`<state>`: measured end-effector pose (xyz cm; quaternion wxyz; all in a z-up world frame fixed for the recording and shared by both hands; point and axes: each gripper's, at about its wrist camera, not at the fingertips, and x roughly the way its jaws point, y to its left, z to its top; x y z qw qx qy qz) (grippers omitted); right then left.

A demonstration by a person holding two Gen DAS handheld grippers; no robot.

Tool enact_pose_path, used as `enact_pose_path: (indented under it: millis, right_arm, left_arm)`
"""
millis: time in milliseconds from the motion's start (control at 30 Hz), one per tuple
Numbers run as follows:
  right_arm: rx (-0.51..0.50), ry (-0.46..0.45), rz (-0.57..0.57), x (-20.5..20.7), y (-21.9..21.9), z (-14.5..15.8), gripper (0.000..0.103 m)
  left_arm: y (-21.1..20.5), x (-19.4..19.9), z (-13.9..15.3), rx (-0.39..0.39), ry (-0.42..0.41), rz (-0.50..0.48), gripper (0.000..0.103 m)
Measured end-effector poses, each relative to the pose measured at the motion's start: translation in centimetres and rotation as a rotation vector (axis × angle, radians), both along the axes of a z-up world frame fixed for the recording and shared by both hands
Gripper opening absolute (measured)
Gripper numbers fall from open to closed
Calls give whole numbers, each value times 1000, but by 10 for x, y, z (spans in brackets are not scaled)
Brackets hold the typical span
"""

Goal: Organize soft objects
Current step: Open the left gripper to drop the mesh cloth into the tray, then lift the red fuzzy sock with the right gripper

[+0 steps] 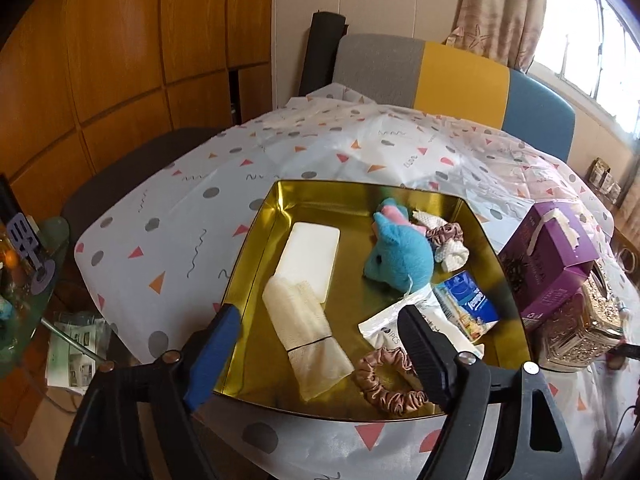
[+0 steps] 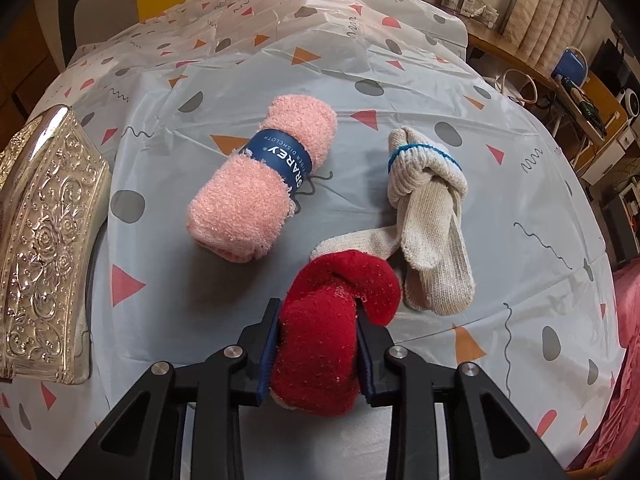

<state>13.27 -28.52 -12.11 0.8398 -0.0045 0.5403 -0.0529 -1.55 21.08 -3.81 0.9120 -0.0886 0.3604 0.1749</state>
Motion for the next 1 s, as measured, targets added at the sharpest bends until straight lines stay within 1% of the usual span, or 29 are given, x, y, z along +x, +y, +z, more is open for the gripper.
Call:
enact_pose_path:
  millis: [67,133,200,300,500,533,567,667,733,800,900,967,1000]
  right_arm:
    - [-3,2,7,1,1,-1,32]
    - [-2,3,11,0,1,-1,32]
    - [12,3,14,-1,0,-1,32]
    - [2,10,31,0,3,-3,32]
    - [9,11,23,0,1,-3,32]
    - [15,8,19,0,0,-2,32]
    - [27,-1,17,0,-1,0,28]
    - [56,-36,24,-1,-2,5,27]
    - [45,-16,34,0,1,1,27]
    - [35,-16,55,0,5,1,26]
    - [65,-33,96,-1,11,4,26]
    - [58,-10,127,-1,18,-1,26]
    - [35,2,144,-1,22,-4,27]
  left_arm:
    - [-4,0,2,13,-3,-4,83]
    - [-7,-1,4,20,-9,-6,89]
    - [-10,-3,4,17,-14,-12,91]
    - [-14,-4,2,21,-6,-19,91]
    - [-22,-4,1,32,8,-32,91]
    - [-24,-3,1,38,8,-38,91]
    - [-26,-3,2,46,9,-43,91]
    - [-31,-2,0,57,15,-58,91]
    - [-33,-1,-2,59,20,-67,91]
    - [-37,-1,-6,62,33,-80,91]
    - [-40,1,-7,63,38,-93,91]
    - [-43,1,-8,64,41,-105,91]
    - [-44,0,-9,66,42,-109,91]
